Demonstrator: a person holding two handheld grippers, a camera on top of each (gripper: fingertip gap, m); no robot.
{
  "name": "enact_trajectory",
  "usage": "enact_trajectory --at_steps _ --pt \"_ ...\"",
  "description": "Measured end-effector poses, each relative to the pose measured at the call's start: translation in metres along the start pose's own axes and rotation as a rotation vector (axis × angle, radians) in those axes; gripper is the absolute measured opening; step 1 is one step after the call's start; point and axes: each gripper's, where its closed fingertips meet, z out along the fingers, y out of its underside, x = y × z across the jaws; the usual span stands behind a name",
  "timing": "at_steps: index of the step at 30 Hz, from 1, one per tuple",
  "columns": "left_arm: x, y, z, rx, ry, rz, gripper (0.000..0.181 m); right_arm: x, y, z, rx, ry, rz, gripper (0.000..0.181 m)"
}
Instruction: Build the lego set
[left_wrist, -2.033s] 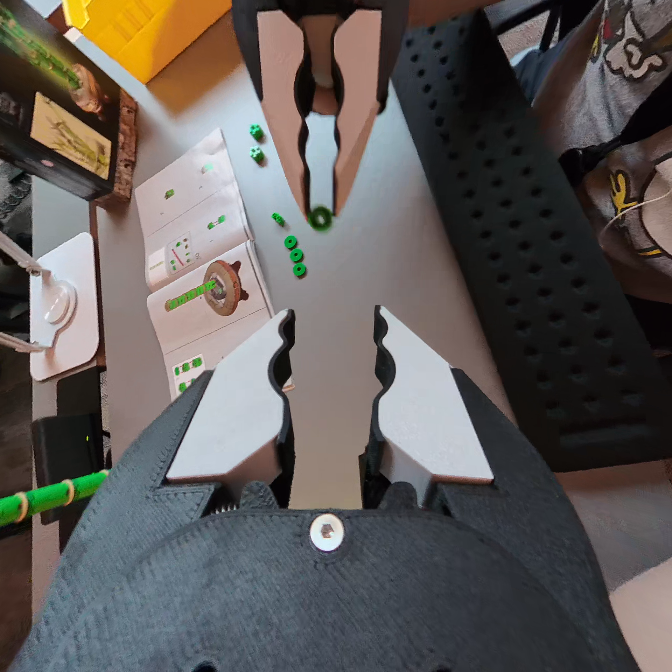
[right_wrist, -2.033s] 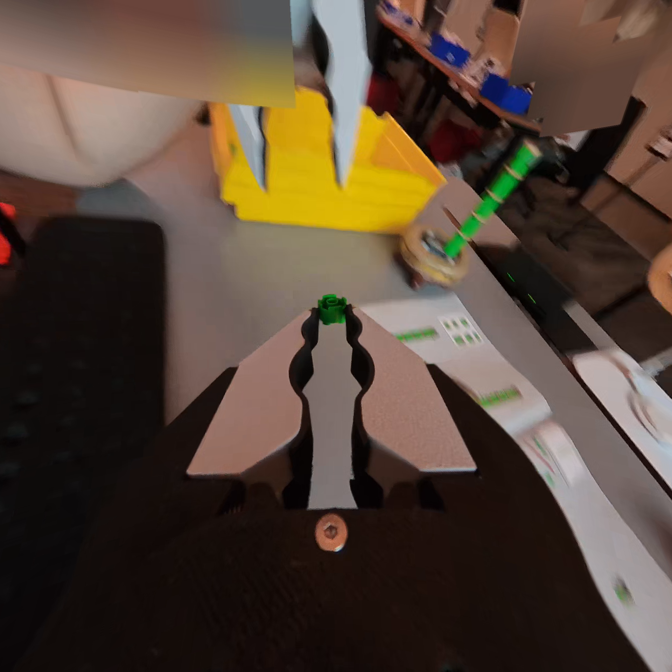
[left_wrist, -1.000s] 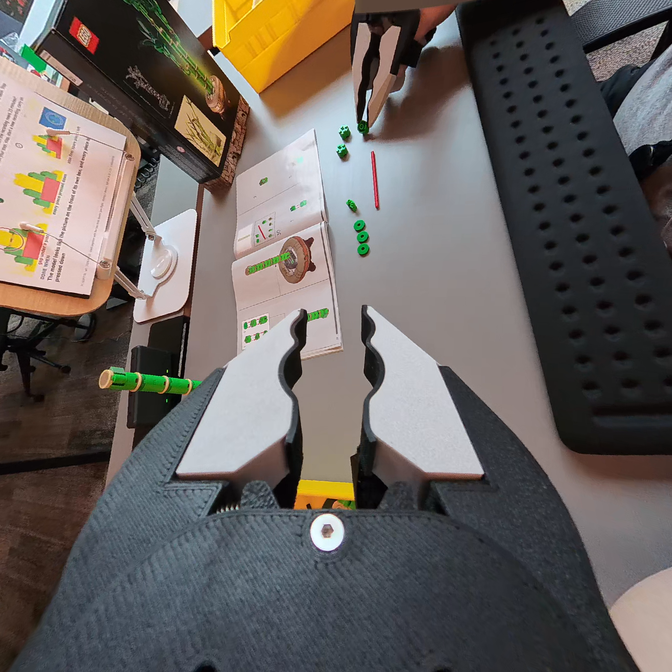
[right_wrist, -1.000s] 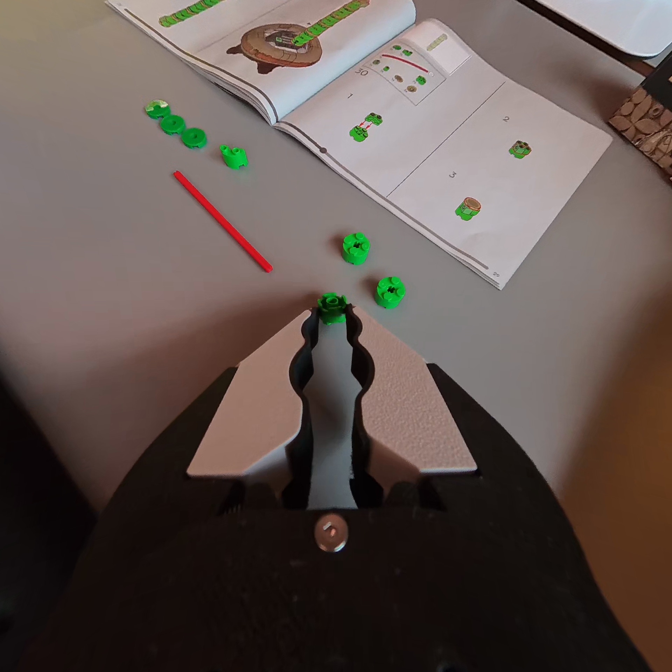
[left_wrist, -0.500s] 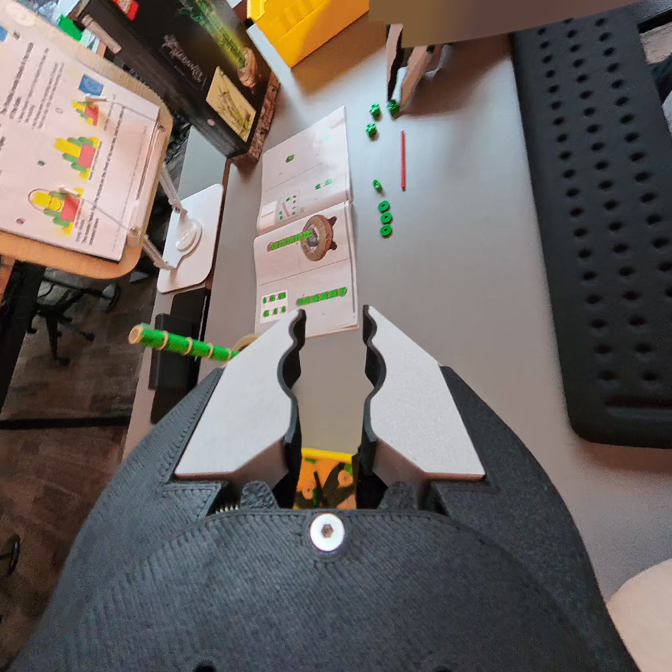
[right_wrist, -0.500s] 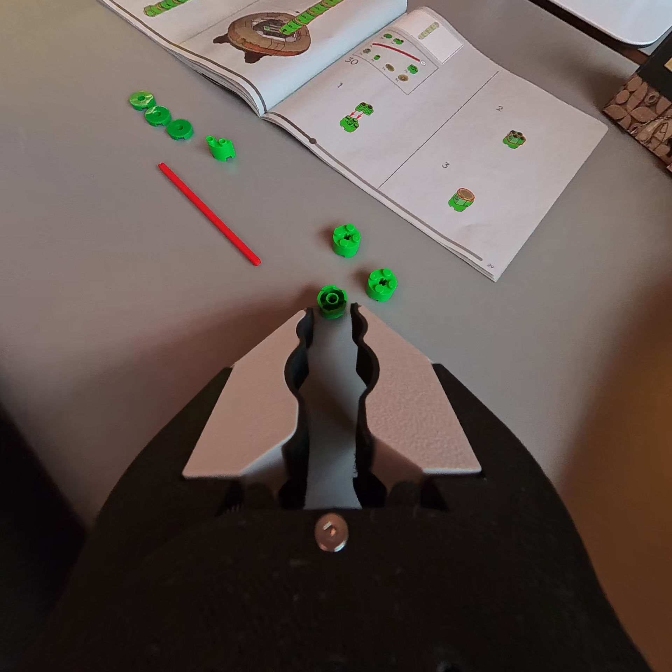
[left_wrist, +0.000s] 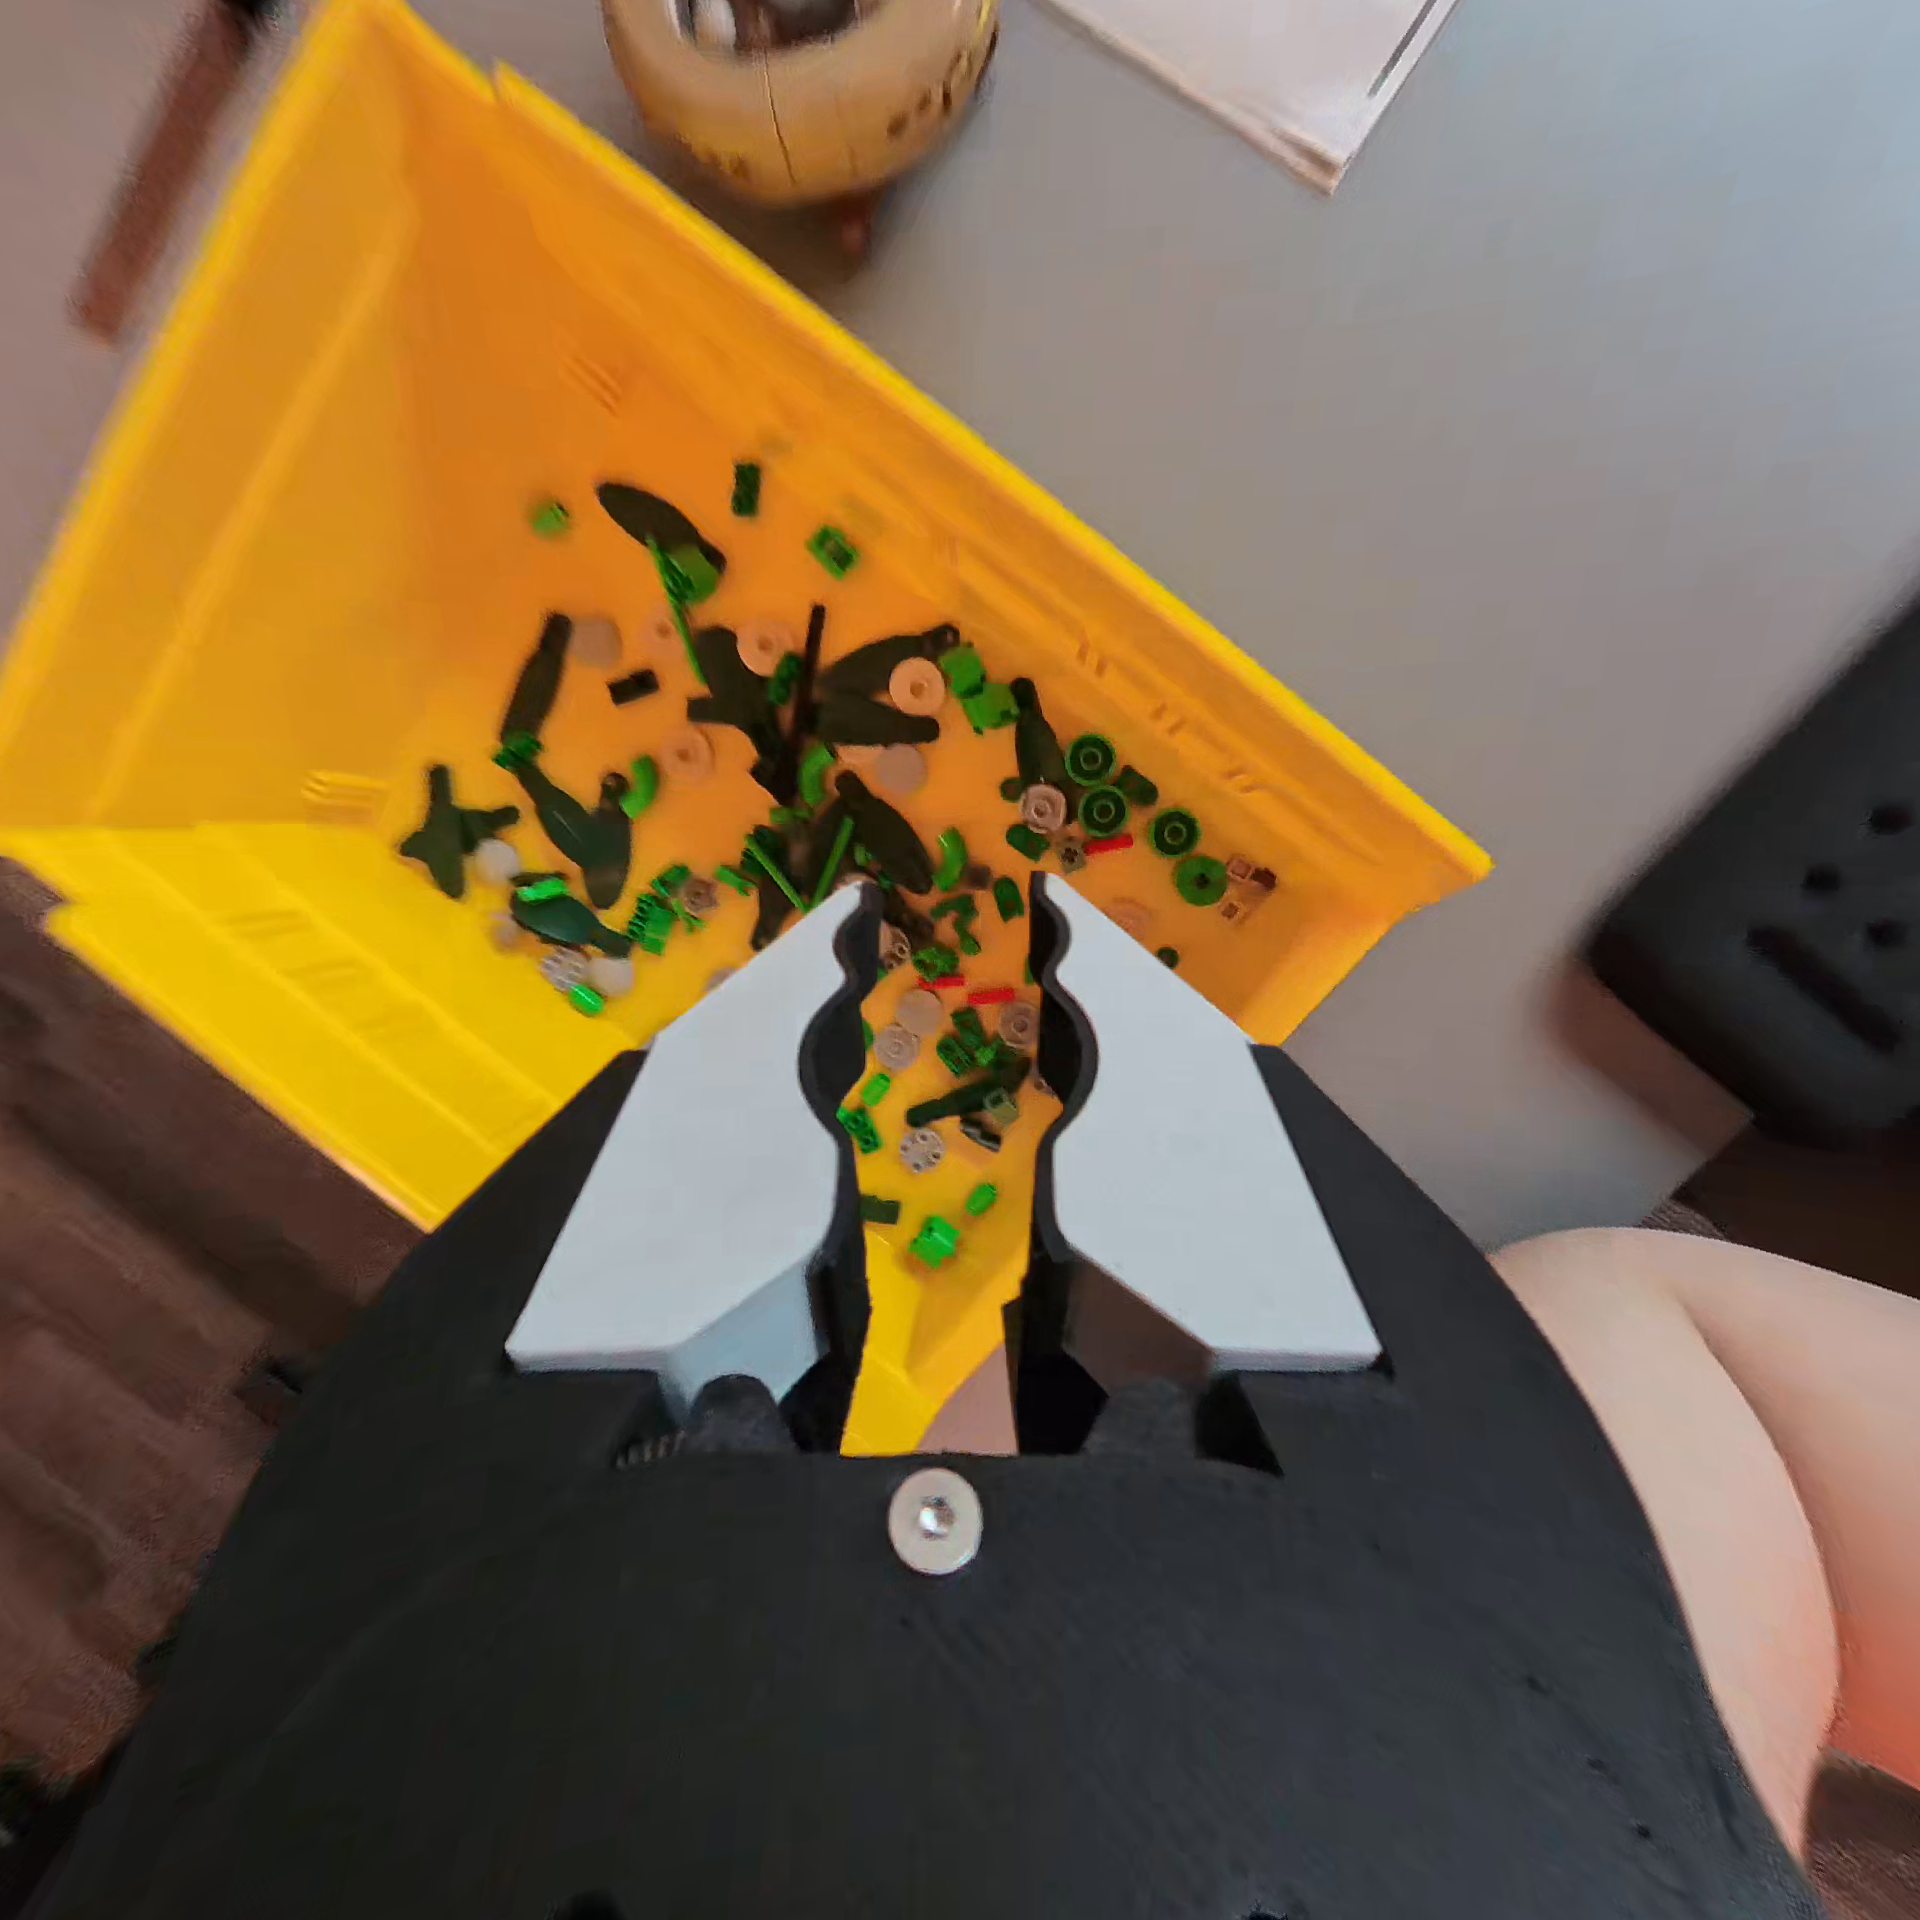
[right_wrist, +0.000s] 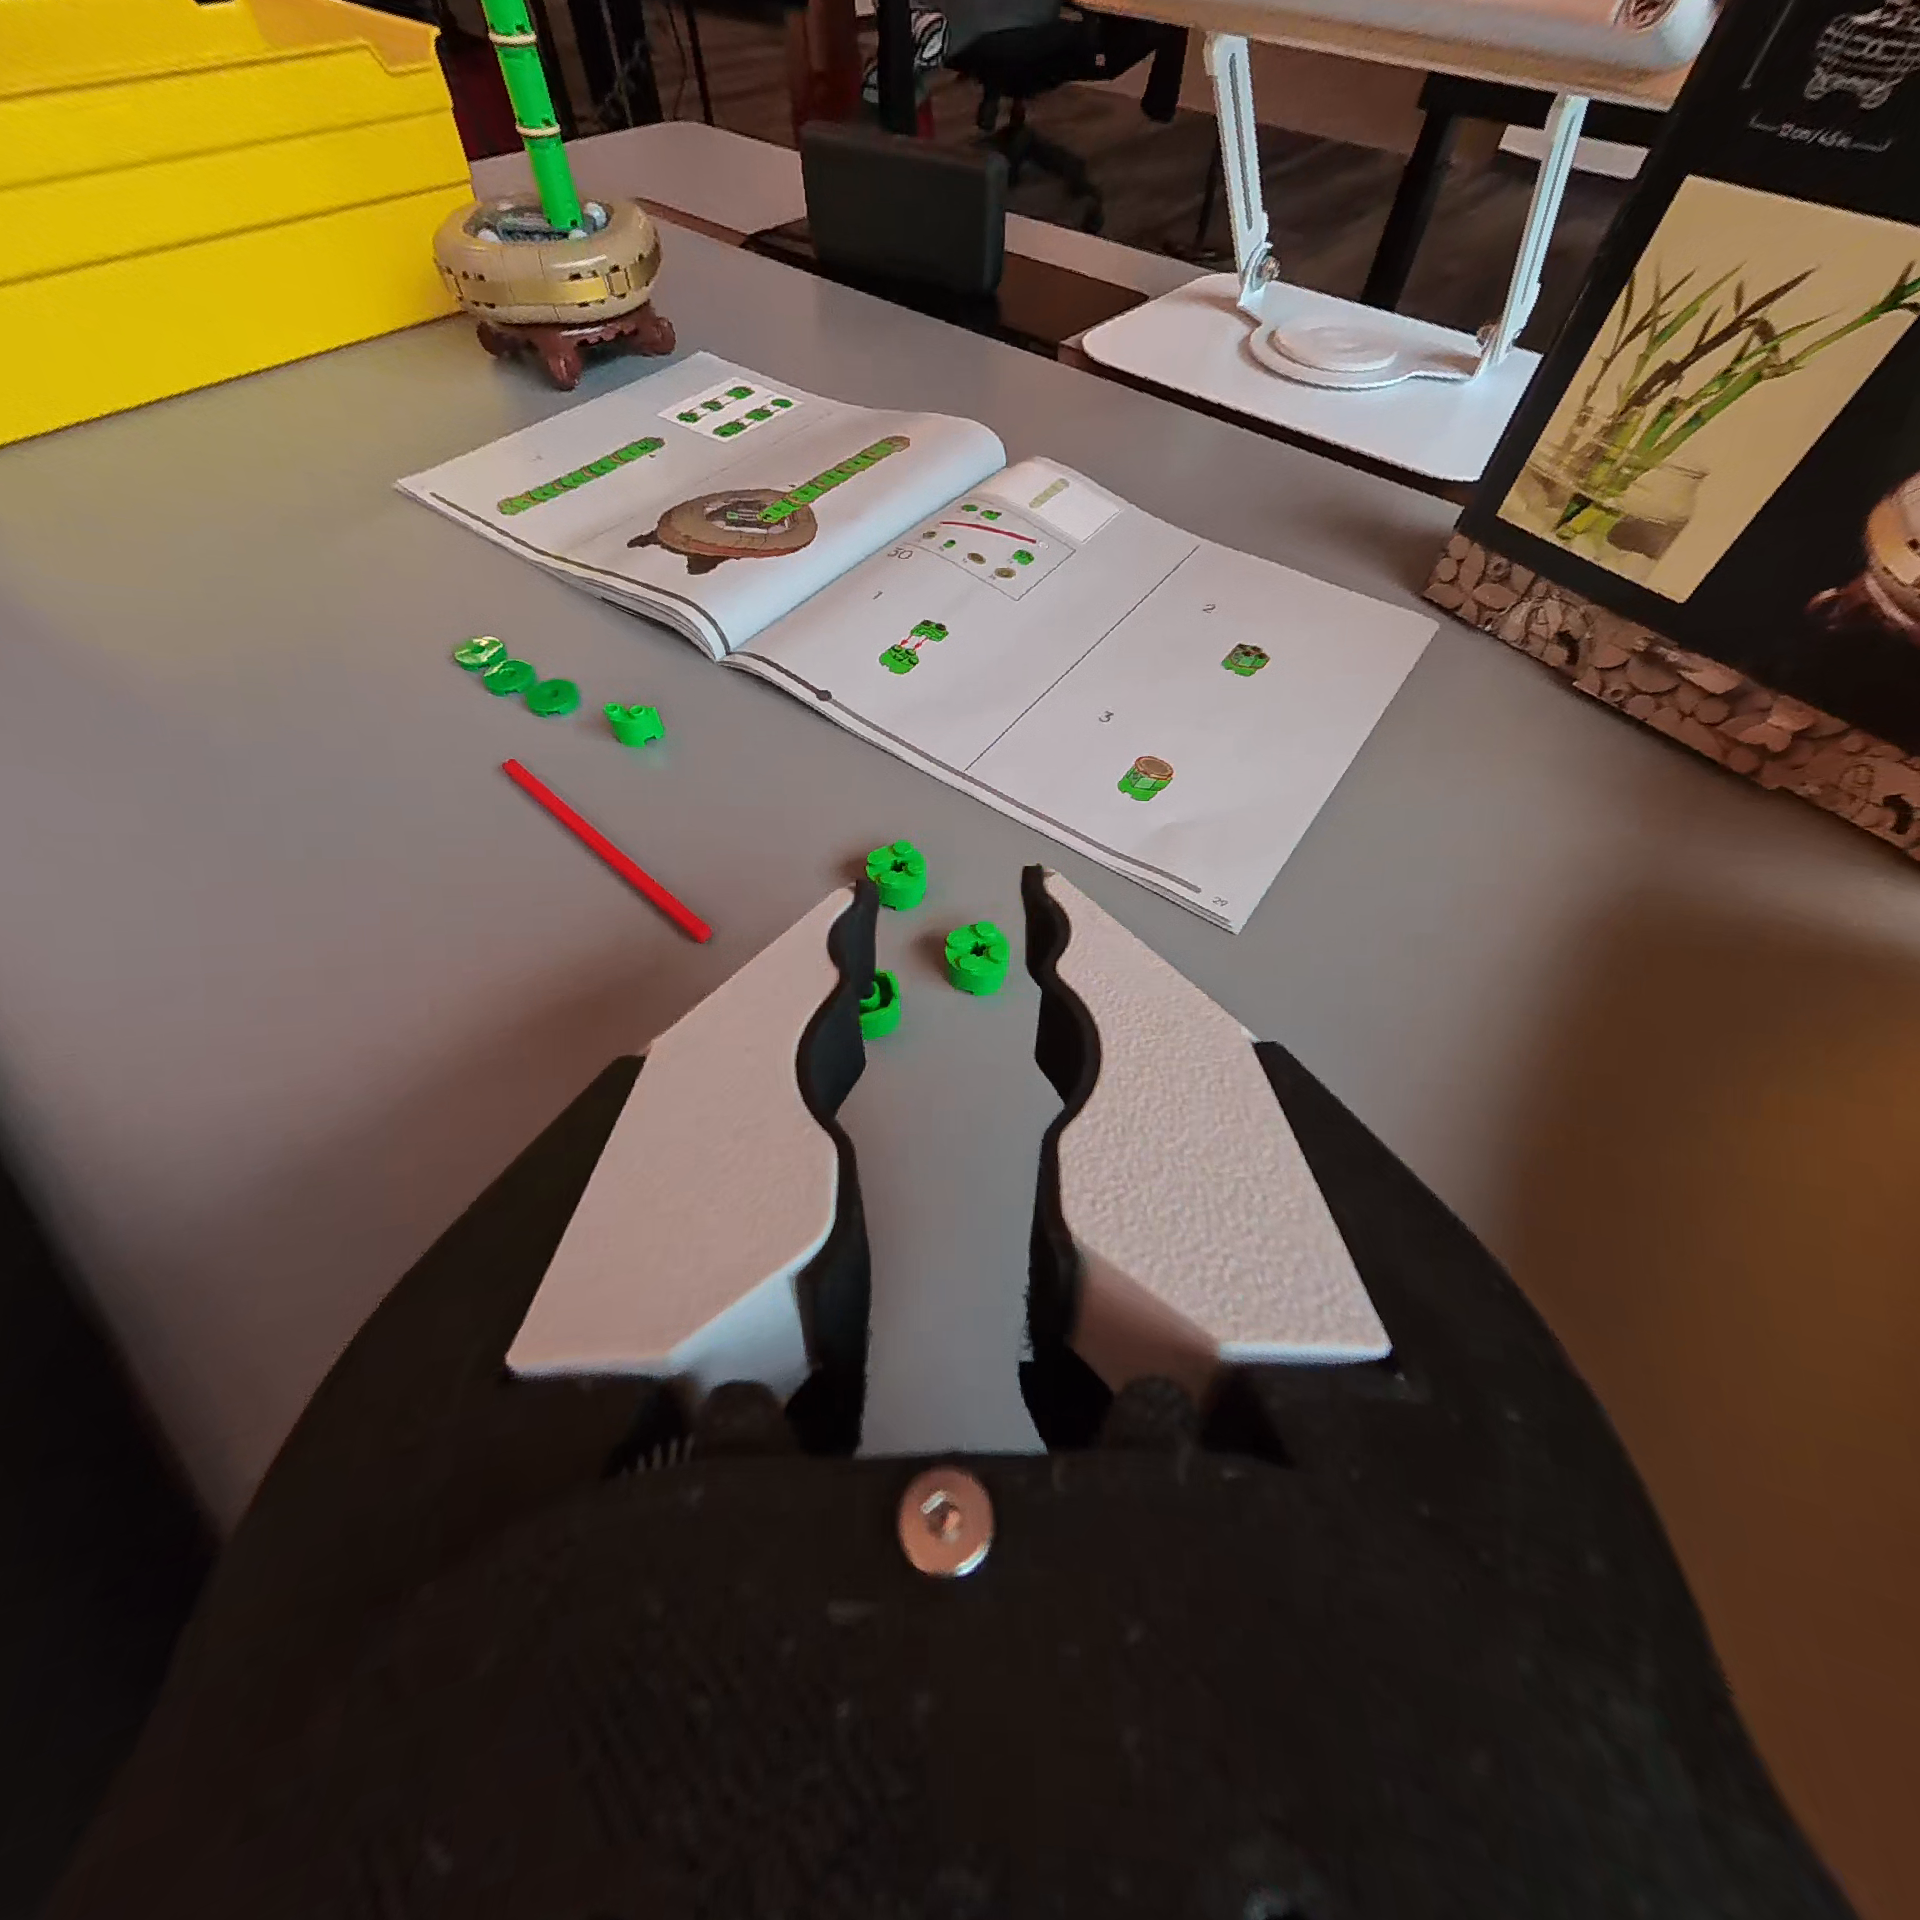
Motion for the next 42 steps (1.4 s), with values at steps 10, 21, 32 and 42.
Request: enact_trajectory --at_steps 10,21,32,42 --pt "0.011 0.016 0.058 -0.121 0.373 -0.092 0.027 0.007 -0.001 -0.001 0.004 0.024 -0.004 0.028" --pt "0.036 0.025 0.072 -0.226 0.535 -0.106 0.026 0.013 -0.005 -0.007 0.036 0.04 0.013 0.028" --pt "0.042 0.03 0.084 -0.378 0.472 -0.101 0.02 0.015 -0.004 -0.009 0.036 0.055 0.006 0.028" --pt "0.045 0.026 0.089 -0.381 0.508 -0.12 0.024 0.015 -0.004 -0.011 0.034 0.052 0.006 0.028"
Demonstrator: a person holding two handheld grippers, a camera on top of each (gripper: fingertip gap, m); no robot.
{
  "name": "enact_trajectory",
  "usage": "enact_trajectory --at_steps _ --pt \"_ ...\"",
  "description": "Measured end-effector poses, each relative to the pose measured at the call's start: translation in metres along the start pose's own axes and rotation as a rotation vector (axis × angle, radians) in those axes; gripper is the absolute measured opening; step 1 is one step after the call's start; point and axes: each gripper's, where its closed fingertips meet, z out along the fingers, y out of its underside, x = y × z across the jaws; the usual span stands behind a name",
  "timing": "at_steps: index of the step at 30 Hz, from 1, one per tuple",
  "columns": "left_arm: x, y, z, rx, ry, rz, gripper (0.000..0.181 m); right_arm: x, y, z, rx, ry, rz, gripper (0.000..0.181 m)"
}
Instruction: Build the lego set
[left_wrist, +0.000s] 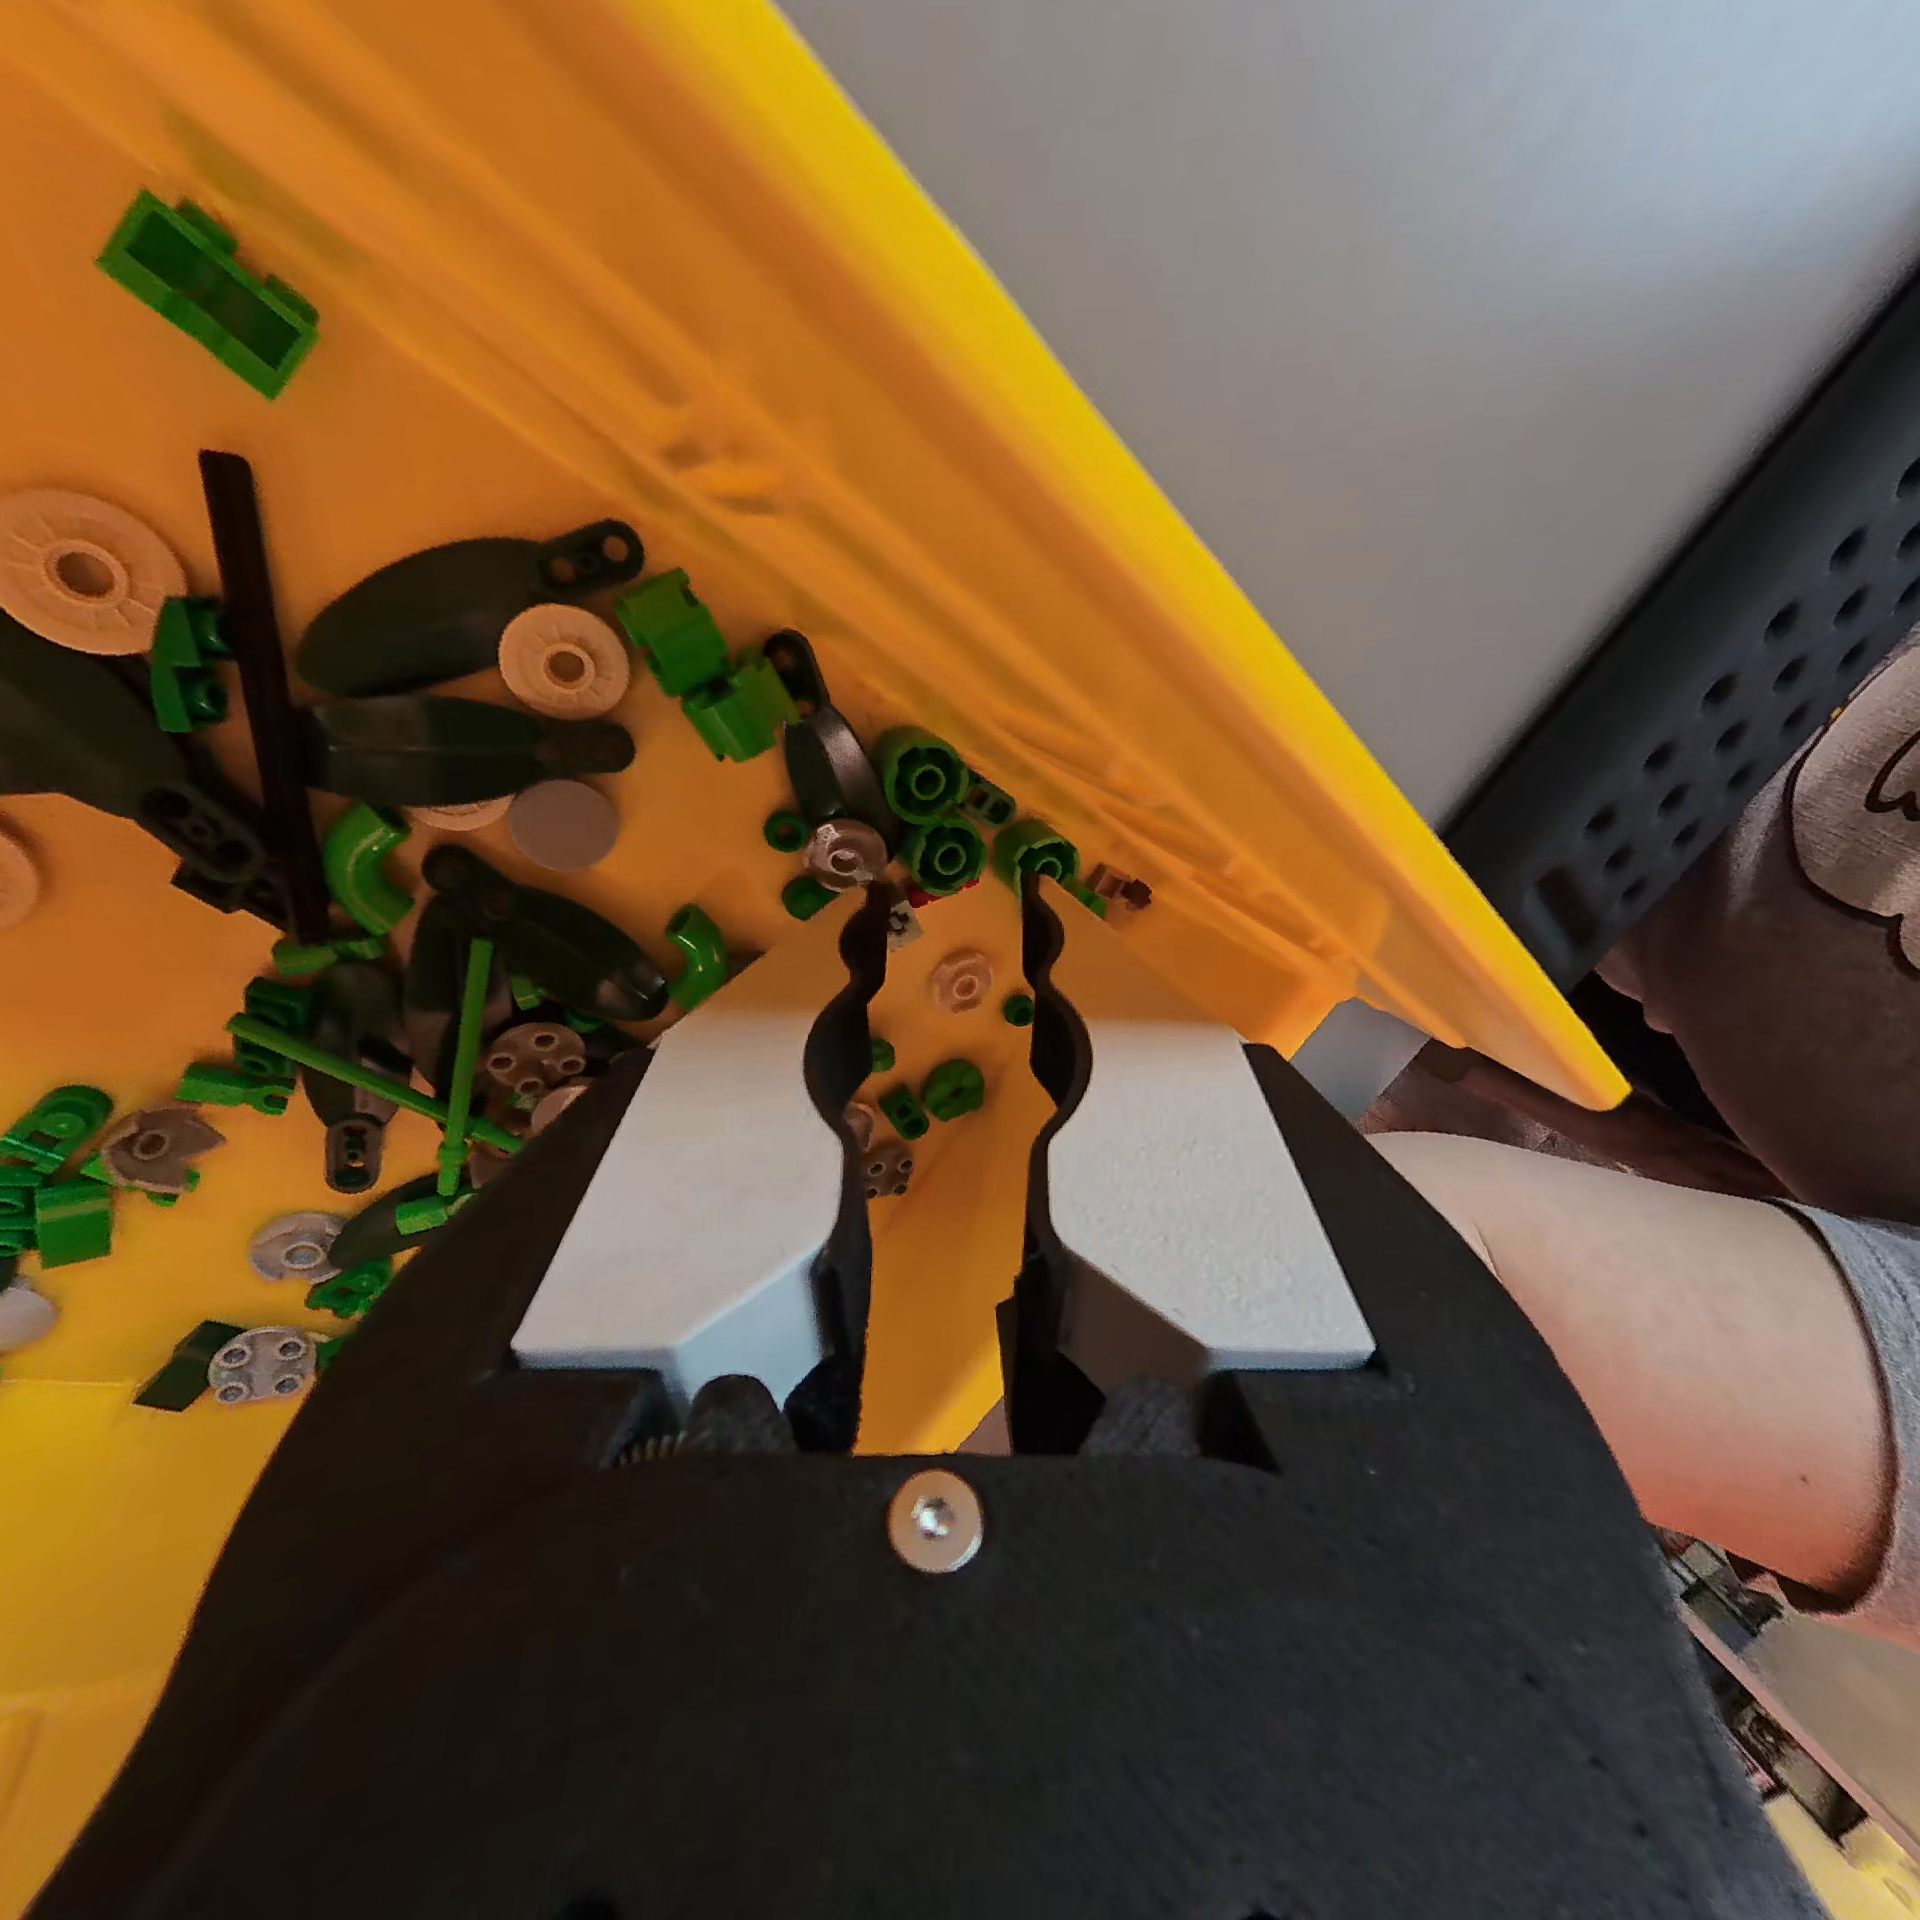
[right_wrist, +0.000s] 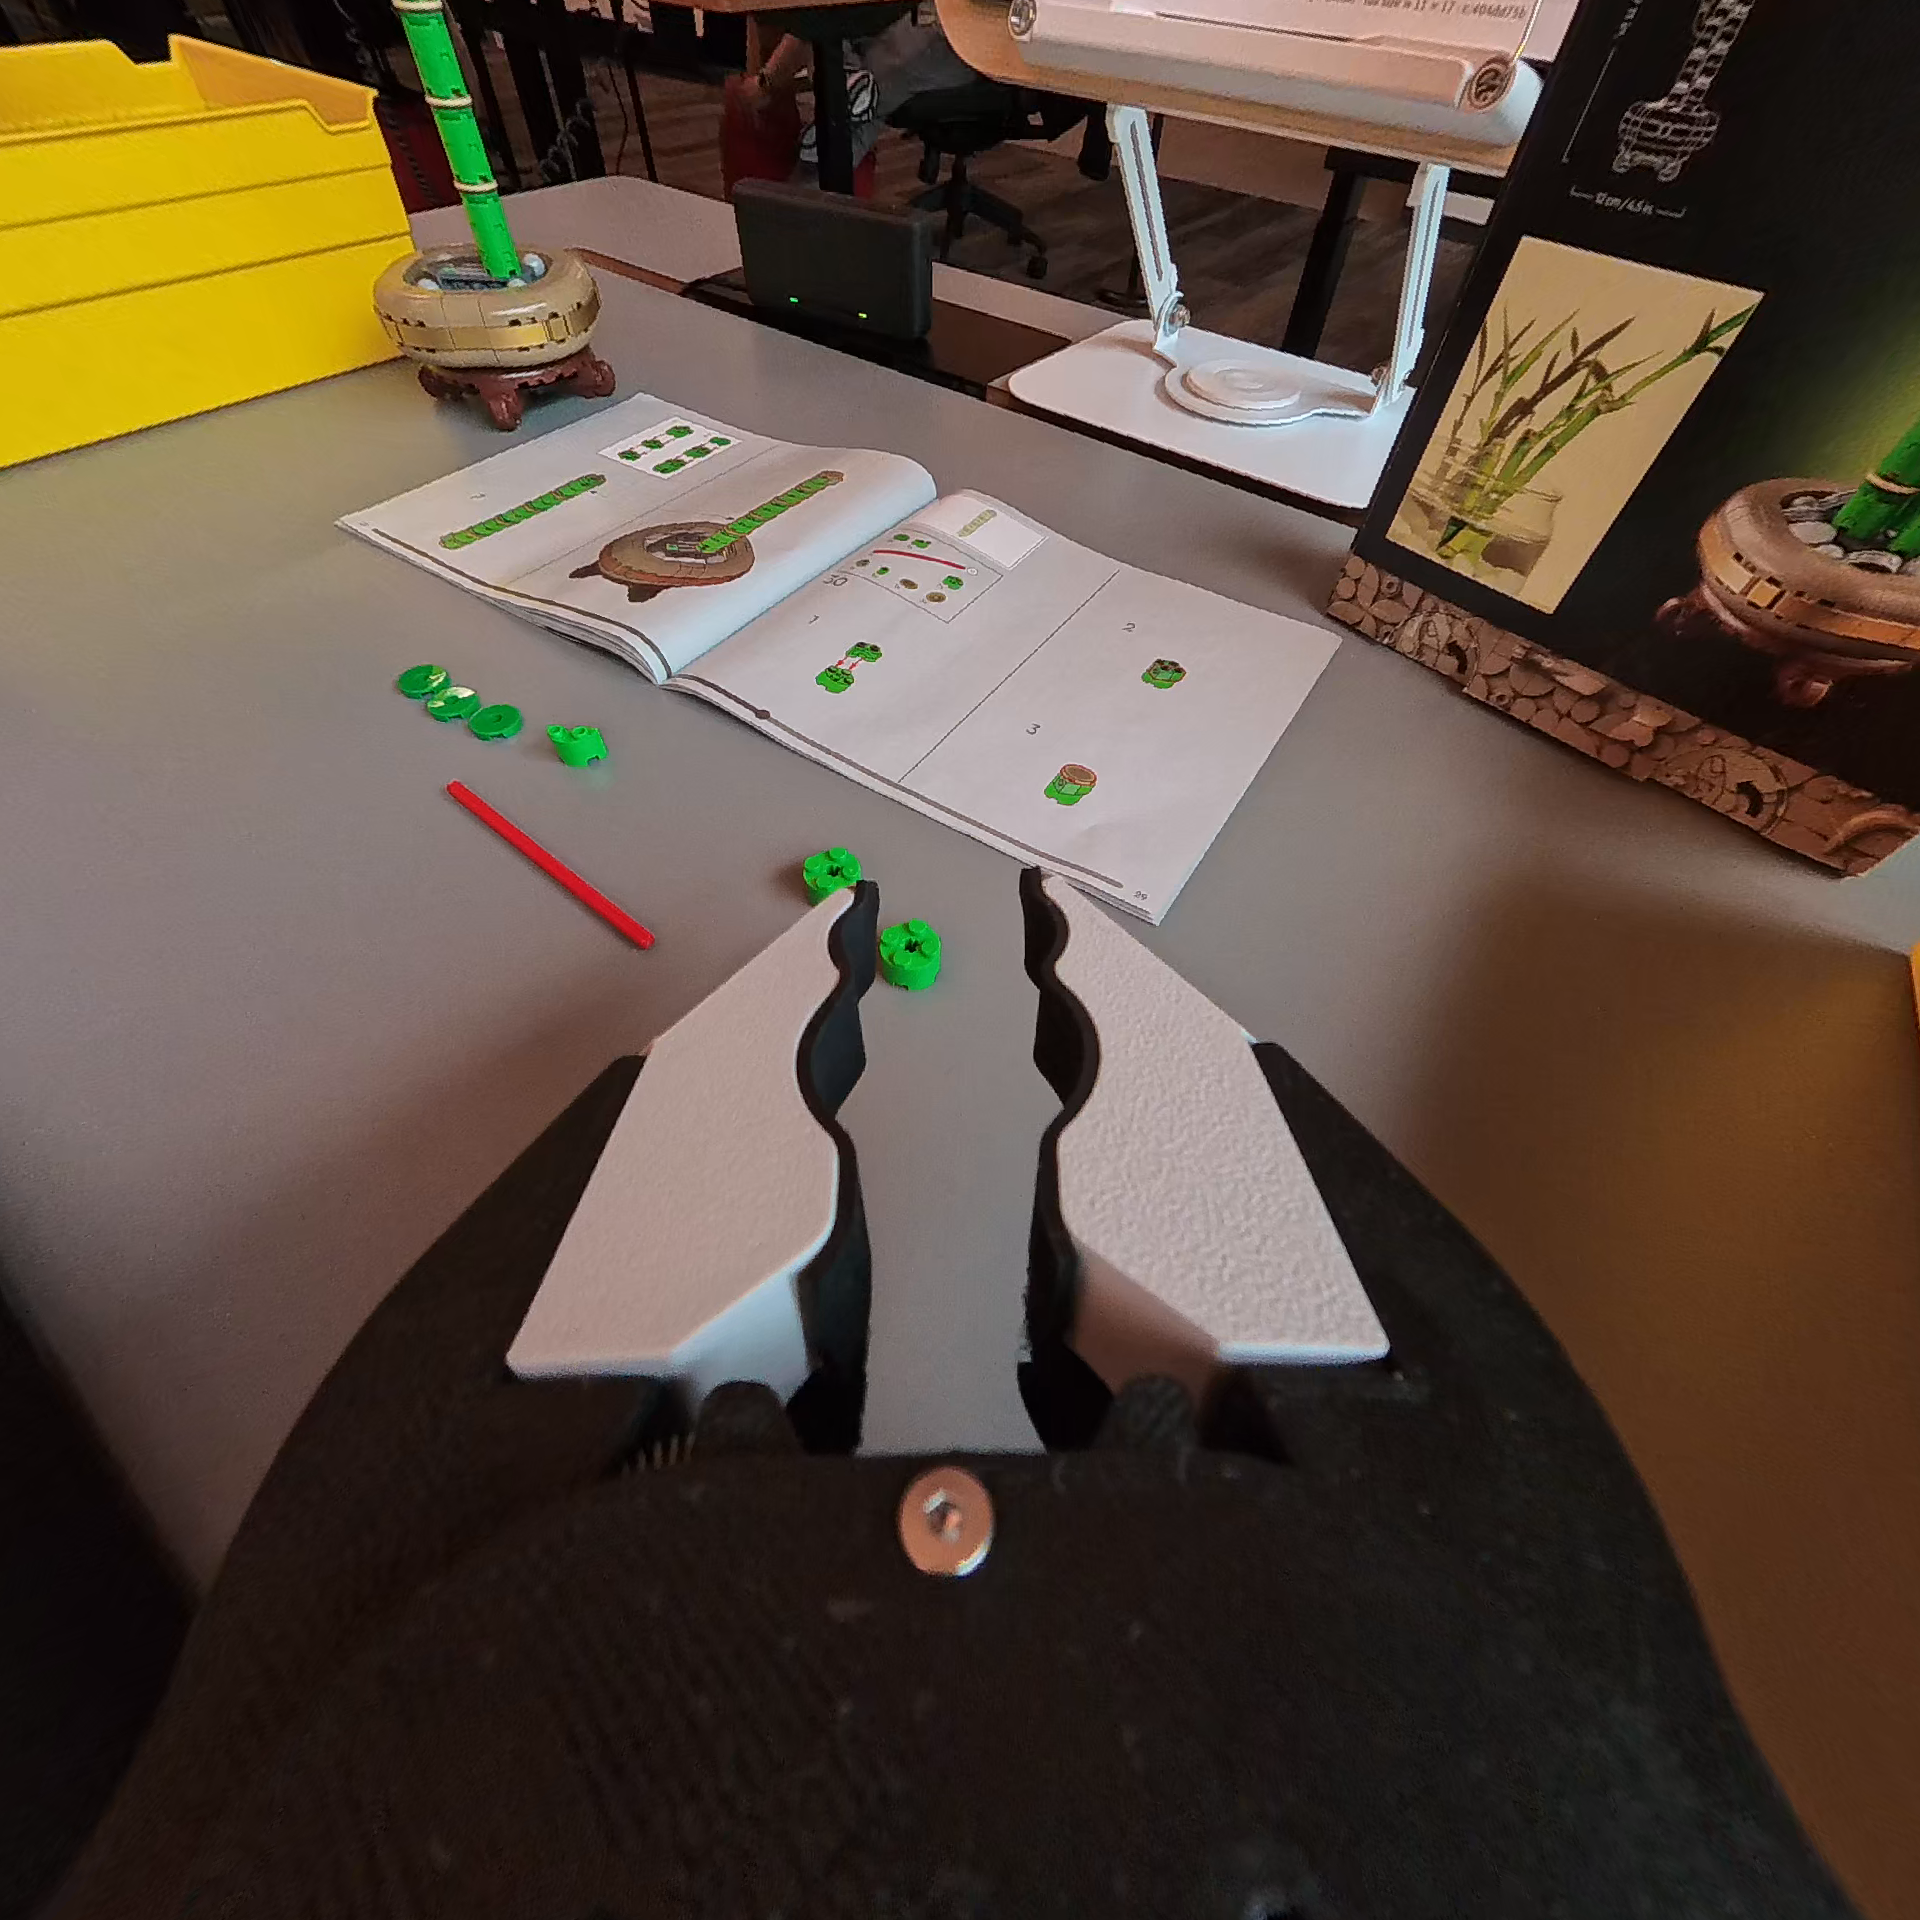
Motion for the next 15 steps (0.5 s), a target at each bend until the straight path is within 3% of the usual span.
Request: enact_trajectory --at_steps 15 --pt "0.0022 0.0026 0.0057 -0.019 0.075 -0.053 0.024 -0.0026 0.0034 0.001 -0.016 -0.014 -0.005 0.028"
